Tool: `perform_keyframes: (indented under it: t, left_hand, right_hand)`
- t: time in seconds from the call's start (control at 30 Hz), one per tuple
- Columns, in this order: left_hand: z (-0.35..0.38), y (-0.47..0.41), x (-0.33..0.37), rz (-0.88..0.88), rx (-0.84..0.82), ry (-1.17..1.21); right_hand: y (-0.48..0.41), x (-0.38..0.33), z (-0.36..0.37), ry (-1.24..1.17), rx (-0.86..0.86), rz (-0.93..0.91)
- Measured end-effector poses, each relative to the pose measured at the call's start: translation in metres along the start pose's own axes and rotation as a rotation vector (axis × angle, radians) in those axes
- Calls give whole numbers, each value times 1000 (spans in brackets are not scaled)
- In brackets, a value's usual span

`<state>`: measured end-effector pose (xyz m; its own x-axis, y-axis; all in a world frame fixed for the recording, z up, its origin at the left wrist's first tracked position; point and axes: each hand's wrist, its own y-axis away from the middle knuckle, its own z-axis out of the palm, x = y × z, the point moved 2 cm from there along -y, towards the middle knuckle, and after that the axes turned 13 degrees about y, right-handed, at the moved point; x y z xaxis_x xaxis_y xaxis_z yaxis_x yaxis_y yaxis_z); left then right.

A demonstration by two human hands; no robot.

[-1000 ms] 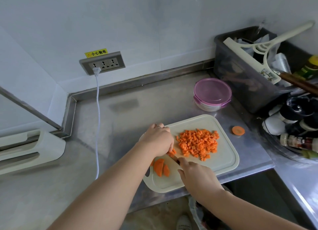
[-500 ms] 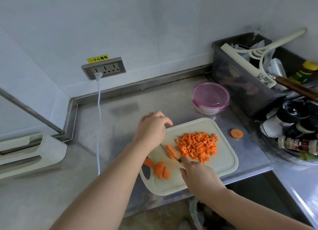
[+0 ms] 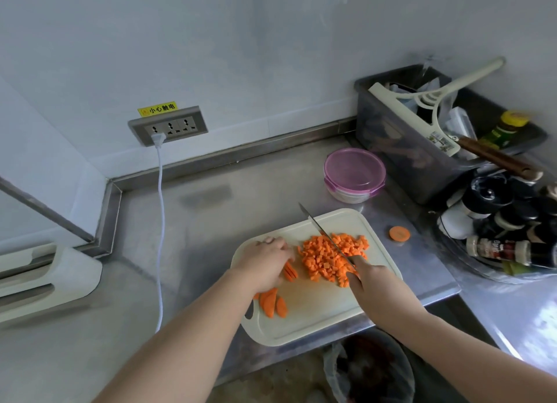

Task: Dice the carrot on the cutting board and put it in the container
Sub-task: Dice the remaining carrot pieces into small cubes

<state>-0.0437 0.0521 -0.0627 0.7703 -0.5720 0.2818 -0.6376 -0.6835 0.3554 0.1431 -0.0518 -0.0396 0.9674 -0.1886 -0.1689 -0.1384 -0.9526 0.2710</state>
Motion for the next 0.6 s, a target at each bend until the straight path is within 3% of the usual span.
perform_keyframes:
  t: [0.37,0.6]
  left_hand:
    - [0,-18,8,43,-113,-149]
    - [12,-9,8,-167,-91,35]
  right_hand:
    - [2,-1,5,1,-85,-10]
    - [2,-13,8,-46,-133,-58]
